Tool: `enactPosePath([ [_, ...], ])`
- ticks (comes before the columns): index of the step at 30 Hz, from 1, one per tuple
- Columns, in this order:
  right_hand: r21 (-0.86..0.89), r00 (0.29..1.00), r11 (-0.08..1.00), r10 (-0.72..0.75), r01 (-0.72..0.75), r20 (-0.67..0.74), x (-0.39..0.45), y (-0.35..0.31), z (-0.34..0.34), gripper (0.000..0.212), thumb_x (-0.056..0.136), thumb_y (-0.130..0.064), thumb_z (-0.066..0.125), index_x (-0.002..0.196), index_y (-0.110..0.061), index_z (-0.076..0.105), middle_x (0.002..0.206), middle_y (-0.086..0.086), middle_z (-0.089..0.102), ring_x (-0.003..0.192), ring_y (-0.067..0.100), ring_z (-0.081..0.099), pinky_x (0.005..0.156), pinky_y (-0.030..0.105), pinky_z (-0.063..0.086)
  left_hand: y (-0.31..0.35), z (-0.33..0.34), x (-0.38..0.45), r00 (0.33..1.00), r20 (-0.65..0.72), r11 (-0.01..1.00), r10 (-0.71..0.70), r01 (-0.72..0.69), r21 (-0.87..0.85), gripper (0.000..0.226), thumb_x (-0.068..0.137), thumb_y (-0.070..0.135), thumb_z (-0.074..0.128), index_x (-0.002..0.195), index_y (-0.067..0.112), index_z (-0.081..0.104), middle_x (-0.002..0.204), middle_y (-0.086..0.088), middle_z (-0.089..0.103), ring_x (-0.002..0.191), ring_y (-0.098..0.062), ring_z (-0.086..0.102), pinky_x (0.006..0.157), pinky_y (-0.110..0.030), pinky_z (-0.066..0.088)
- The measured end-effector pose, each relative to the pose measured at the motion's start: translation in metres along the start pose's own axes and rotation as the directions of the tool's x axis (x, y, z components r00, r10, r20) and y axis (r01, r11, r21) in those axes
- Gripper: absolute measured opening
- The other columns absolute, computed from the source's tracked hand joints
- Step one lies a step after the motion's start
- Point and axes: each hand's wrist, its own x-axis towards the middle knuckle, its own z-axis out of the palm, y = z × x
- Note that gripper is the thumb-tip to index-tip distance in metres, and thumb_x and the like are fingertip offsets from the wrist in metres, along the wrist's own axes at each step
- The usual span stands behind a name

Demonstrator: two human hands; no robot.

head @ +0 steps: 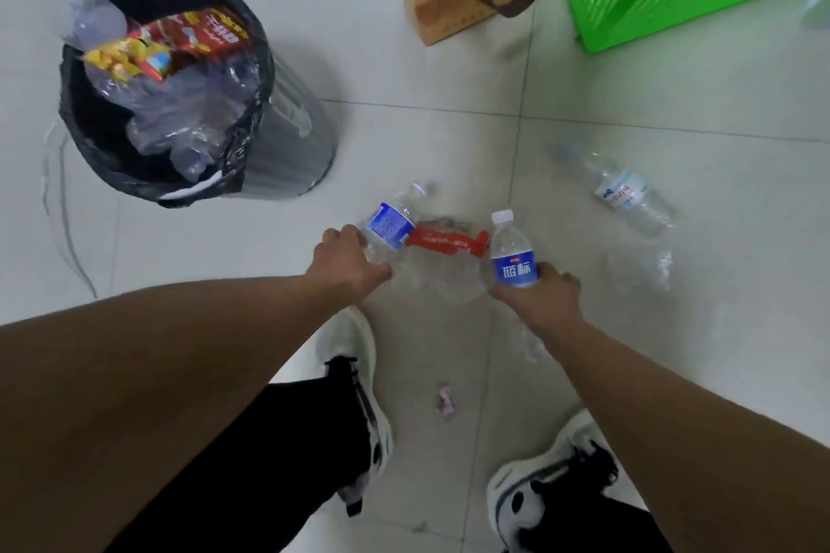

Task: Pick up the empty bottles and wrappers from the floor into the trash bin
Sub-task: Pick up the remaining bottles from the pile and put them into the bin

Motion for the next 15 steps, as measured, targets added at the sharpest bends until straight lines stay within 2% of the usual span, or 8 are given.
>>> enactPosePath([
  [2, 0.117, 0.999, 0.992, 0.049, -0.047, -0.012, 0.027, 0.002, 0.019, 0.073, 0.063, -0.055, 0.092, 0.119, -0.015, 0.066, 0.110, 0.011, 0.070, 0.107, 0.032, 0.066, 0.092, 0.041, 0.055, 0.001, 0.017, 0.025, 0.999, -0.017, 0.999, -0.027, 0.026, -0.038, 0.069, 0.077, 0.047, 0.082, 0.134, 0.017, 0.057, 0.126, -0.008, 0.056, 0.115, -0.030, 0.062, 0.095, -0.040, 0.053],
  [3, 0.208, 0.997, 0.975, 0.080, -0.076, -0.013, 0.034, 0.004, 0.025, 0.076, 0.057, -0.050, 0.094, 0.118, -0.013, 0.066, 0.109, 0.012, 0.072, 0.095, 0.028, 0.069, 0.082, 0.039, 0.056, 0.003, 0.023, 0.034, 0.999, -0.023, 0.998, -0.036, 0.035, -0.046, 0.069, 0.077, 0.047, 0.082, 0.133, 0.016, 0.057, 0.125, -0.008, 0.057, 0.113, -0.030, 0.063, 0.092, -0.039, 0.053],
  [4, 0.268, 0.995, 0.959, 0.096, -0.088, -0.017, 0.038, 0.005, 0.029, 0.075, 0.055, -0.041, 0.095, 0.118, -0.011, 0.065, 0.107, 0.012, 0.073, 0.086, 0.025, 0.068, 0.072, 0.034, 0.053, 0.005, 0.028, 0.040, 0.999, -0.023, 0.998, -0.037, 0.036, -0.045, 0.070, 0.077, 0.048, 0.082, 0.133, 0.016, 0.056, 0.123, -0.008, 0.057, 0.111, -0.030, 0.063, 0.089, -0.038, 0.052],
  [6, 0.281, 0.996, 0.958, 0.075, -0.061, -0.040, 0.035, 0.010, 0.029, 0.065, 0.061, -0.028, 0.096, 0.115, -0.012, 0.062, 0.101, 0.010, 0.072, 0.078, 0.020, 0.067, 0.062, 0.030, 0.048, 0.011, 0.031, 0.040, 1.000, -0.012, 0.999, -0.007, 0.007, -0.033, 0.070, 0.077, 0.049, 0.082, 0.133, 0.016, 0.056, 0.123, -0.008, 0.058, 0.109, -0.029, 0.063, 0.085, -0.037, 0.049],
  [11, 0.234, 0.993, 0.972, -0.007, 0.034, -0.117, -0.035, 0.011, -0.014, 0.050, 0.063, -0.030, 0.092, 0.096, -0.026, 0.055, 0.089, 0.000, 0.068, 0.072, 0.014, 0.067, 0.056, 0.026, 0.045, 0.029, 0.004, -0.014, 1.000, 0.004, 0.997, 0.018, -0.018, -0.071, 0.069, 0.078, 0.048, 0.082, 0.134, 0.016, 0.057, 0.128, -0.008, 0.059, 0.112, -0.029, 0.063, 0.089, -0.037, 0.049],
  [15, 0.213, 0.991, 0.976, -0.016, 0.045, -0.135, -0.106, 0.005, -0.073, 0.055, 0.061, -0.037, 0.090, 0.103, -0.027, 0.056, 0.089, -0.003, 0.068, 0.073, 0.013, 0.068, 0.057, 0.026, 0.045, 0.038, -0.032, -0.082, 1.000, 0.021, 0.996, 0.015, -0.013, -0.083, 0.067, 0.080, 0.048, 0.083, 0.134, 0.018, 0.057, 0.130, -0.007, 0.056, 0.114, -0.027, 0.061, 0.089, -0.036, 0.046],
])
